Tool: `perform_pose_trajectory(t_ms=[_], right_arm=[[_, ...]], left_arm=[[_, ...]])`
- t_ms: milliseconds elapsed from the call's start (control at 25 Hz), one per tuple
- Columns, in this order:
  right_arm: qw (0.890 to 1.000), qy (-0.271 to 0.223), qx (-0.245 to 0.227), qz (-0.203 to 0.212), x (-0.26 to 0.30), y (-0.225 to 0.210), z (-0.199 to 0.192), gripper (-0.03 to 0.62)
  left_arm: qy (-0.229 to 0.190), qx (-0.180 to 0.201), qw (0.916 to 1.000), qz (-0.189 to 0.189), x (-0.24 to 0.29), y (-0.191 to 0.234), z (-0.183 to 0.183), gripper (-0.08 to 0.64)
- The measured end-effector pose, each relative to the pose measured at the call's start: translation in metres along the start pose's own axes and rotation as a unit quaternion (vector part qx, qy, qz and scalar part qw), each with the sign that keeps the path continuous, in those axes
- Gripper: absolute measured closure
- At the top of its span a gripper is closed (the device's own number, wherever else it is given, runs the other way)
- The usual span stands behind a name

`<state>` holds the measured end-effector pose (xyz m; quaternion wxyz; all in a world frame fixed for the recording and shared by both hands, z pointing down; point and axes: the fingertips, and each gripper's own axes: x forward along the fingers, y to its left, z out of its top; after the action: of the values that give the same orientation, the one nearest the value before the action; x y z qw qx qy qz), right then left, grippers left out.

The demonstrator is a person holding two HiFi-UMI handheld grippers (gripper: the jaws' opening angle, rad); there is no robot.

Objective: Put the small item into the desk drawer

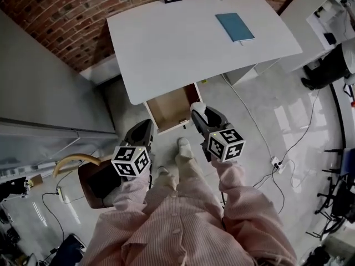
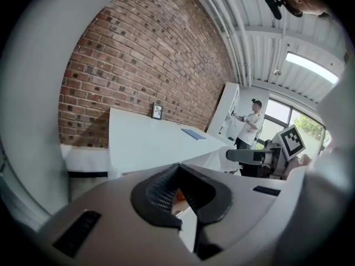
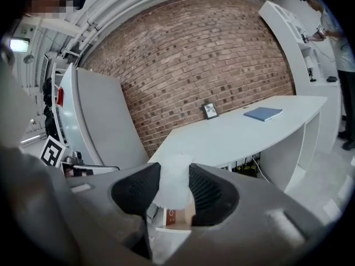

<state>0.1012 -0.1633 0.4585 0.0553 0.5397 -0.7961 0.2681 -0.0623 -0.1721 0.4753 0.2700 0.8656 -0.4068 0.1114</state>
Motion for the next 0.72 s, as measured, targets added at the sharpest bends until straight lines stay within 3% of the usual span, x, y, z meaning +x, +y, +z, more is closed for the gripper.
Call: perform_pose_trajectory(t_ms=[320,720], right_arm=[[0.996,0.082,-0.009,0.014,0.052,-0.048,-0.025,0.434],[0.985,0.160,-0.050,0.041,0.111,-0.084,-0.069,0.434]], left_arm=[[0.021,-0.062,0.9966,0.051,0.052,0.012,-0.023,0.558],[0.040,-0.097,0.9874,0.118,0.097,0.033,-0.056,0.558]])
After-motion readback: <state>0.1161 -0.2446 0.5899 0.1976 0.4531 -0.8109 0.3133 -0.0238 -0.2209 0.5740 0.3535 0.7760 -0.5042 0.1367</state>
